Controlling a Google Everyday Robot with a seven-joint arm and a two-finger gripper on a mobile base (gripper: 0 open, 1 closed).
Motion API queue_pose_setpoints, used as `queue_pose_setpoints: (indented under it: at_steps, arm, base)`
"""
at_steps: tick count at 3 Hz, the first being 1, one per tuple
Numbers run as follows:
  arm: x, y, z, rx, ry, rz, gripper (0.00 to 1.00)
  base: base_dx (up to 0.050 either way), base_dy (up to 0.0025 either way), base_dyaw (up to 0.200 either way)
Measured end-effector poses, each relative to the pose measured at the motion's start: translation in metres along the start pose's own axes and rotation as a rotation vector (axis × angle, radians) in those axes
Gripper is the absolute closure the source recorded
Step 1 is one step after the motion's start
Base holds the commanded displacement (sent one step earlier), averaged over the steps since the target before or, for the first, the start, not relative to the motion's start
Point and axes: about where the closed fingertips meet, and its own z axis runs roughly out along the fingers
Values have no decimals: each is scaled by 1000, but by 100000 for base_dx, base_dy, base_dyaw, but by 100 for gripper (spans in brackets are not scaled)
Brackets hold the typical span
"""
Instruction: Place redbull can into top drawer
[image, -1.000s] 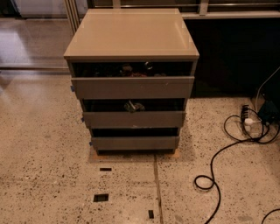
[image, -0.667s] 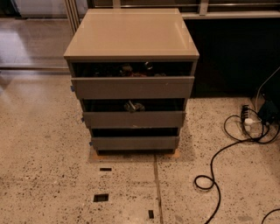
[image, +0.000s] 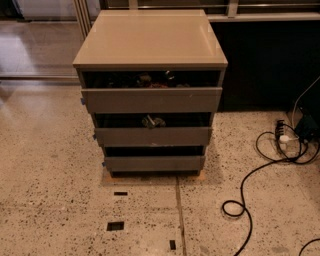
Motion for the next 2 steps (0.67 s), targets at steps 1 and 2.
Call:
queue_pose_setpoints:
  at_steps: [1, 2]
  arm:
    - [-2, 13, -4, -12, -30, 102, 0]
    - [-20, 40, -26, -97, -168, 439, 0]
  base:
    - [0, 0, 0]
    - [0, 0, 0]
